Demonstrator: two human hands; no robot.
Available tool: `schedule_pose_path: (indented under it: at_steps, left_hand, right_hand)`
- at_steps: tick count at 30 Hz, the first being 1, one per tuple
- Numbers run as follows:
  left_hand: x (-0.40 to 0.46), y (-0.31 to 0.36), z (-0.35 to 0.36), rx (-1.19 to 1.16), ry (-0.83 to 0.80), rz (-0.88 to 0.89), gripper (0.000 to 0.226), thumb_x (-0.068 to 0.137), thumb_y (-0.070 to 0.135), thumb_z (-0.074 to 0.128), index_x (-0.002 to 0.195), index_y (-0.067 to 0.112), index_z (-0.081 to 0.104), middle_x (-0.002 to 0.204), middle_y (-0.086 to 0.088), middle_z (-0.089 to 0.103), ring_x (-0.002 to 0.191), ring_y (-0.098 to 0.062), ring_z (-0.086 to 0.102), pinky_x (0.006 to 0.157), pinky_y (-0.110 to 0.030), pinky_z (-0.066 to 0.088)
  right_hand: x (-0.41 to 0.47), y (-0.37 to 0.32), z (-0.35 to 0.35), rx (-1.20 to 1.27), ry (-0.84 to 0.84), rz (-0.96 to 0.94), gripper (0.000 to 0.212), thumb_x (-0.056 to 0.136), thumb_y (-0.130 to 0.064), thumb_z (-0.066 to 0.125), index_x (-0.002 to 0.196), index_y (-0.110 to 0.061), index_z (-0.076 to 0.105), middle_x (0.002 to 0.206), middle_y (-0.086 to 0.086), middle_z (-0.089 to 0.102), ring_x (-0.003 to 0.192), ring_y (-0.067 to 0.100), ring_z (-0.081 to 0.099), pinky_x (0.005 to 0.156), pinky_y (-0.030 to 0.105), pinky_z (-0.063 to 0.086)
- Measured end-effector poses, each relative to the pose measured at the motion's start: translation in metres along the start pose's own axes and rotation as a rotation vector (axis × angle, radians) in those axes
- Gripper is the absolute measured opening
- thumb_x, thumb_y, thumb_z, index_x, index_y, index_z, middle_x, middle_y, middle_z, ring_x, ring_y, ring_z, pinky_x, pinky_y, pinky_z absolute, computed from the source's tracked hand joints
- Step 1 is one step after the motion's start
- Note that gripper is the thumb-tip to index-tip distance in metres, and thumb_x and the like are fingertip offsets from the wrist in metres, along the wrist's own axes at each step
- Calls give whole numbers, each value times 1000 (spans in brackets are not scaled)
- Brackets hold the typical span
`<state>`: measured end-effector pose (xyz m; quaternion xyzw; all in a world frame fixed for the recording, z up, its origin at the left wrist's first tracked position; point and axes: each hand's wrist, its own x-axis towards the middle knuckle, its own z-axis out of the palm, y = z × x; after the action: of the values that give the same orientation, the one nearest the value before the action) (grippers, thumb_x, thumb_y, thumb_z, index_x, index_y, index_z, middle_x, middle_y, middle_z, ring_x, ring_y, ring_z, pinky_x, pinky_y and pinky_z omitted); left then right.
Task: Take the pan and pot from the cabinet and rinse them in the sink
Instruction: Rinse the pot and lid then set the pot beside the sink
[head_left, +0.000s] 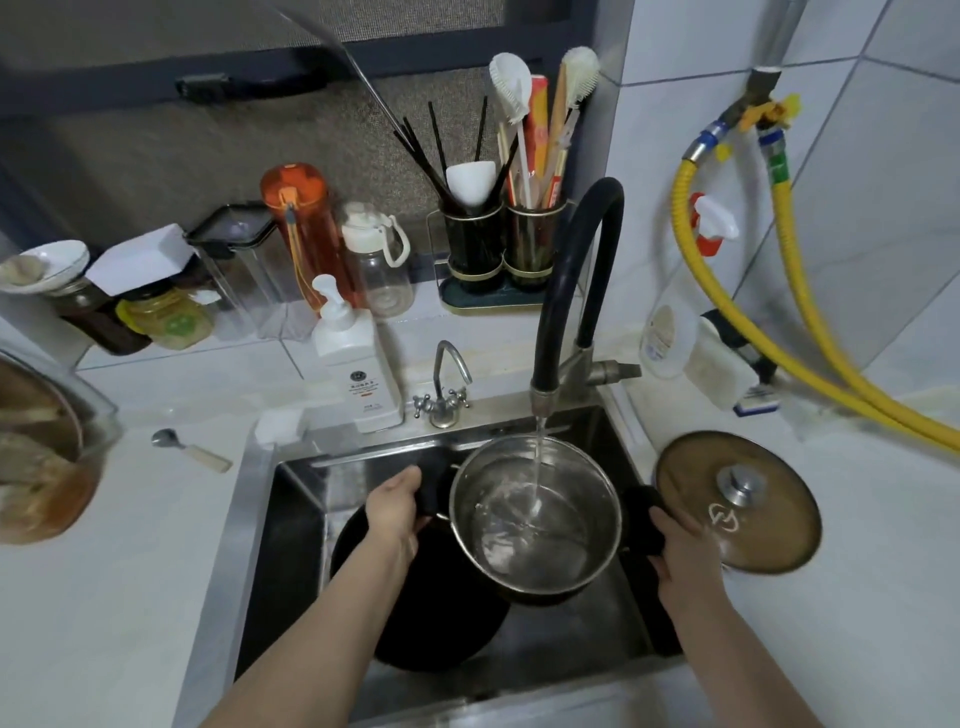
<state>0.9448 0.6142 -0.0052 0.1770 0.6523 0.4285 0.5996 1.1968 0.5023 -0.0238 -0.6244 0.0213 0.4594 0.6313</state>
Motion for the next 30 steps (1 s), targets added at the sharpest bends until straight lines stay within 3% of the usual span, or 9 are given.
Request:
schedule_pose_path:
  at_steps: [3, 6, 10, 13, 15, 19, 22, 25, 30]
  left_hand:
    - [-2, -10, -7, 28, -23, -56, 21, 94, 14, 53, 113, 9, 61, 77, -3, 59, 64, -16, 53, 56, -25, 42]
    - [-2, -5, -26, 27, 26, -72, 14, 93, 11, 55, 80, 15, 58, 73, -4, 57, 63, -17, 52, 57, -27, 42]
    - [4, 13, -44, -7, 97, -11, 14, 90, 12, 59, 77, 16, 57, 77, -6, 59, 65, -18, 55, 58, -30, 45]
    - [3, 18, -32, 1, 61, 23, 15, 92, 13, 57, 78, 18, 57, 77, -3, 60, 66, -17, 56, 58, -28, 46]
    - [-2, 15, -17, 47, 4, 15, 17, 93, 13, 55, 77, 19, 55, 75, -2, 59, 63, -15, 55, 50, -24, 48]
    - [-12, 7, -5, 149, -90, -49, 19, 92, 7, 55, 74, 14, 55, 69, -8, 56, 50, -17, 56, 32, -20, 46]
    - [-18, 12, -16, 221, -63, -68, 21, 92, 5, 56, 72, 12, 53, 68, -9, 55, 49, -20, 55, 28, -22, 45]
    - [-17, 24, -28, 218, 19, -43, 21, 91, 6, 56, 72, 12, 50, 69, -9, 54, 53, -20, 52, 41, -27, 47]
    - [-17, 32, -14, 175, 25, 26, 21, 91, 8, 57, 71, 12, 52, 67, -9, 55, 57, -21, 51, 53, -31, 45]
  right_hand:
    - [-1, 8, -11, -18, 46, 4, 33, 89, -6, 57, 122, -8, 59, 85, 3, 71, 75, 19, 67, 56, 24, 57]
    - [-5, 22, -4, -57, 21, 62, 41, 88, -5, 58, 129, -3, 54, 107, 15, 64, 94, 29, 61, 69, 32, 53]
    - [-10, 17, 20, -95, -82, 70, 44, 88, -1, 57, 131, -1, 50, 120, 19, 59, 98, 29, 59, 80, 35, 50]
    - [-9, -4, 26, -77, -93, 20, 39, 88, -2, 58, 127, -3, 54, 104, 12, 64, 82, 21, 61, 65, 28, 52]
    - [-9, -19, 19, -56, -49, -20, 34, 89, -3, 57, 122, -6, 58, 90, 7, 64, 76, 18, 61, 52, 24, 56]
    - [-9, -27, -6, -26, 45, -15, 17, 88, -1, 57, 102, -9, 63, 83, 8, 61, 69, 20, 57, 38, 19, 51]
    - [-8, -10, -11, -78, 59, 47, 21, 87, 0, 58, 108, -1, 60, 100, 18, 64, 72, 23, 58, 49, 28, 54]
    - [-9, 2, 2, -103, 7, 105, 36, 86, 0, 59, 122, 4, 55, 119, 21, 60, 85, 28, 60, 70, 37, 52]
    - [-7, -14, 11, -81, -5, 59, 35, 87, -1, 59, 122, 0, 57, 117, 18, 61, 100, 29, 58, 85, 41, 50]
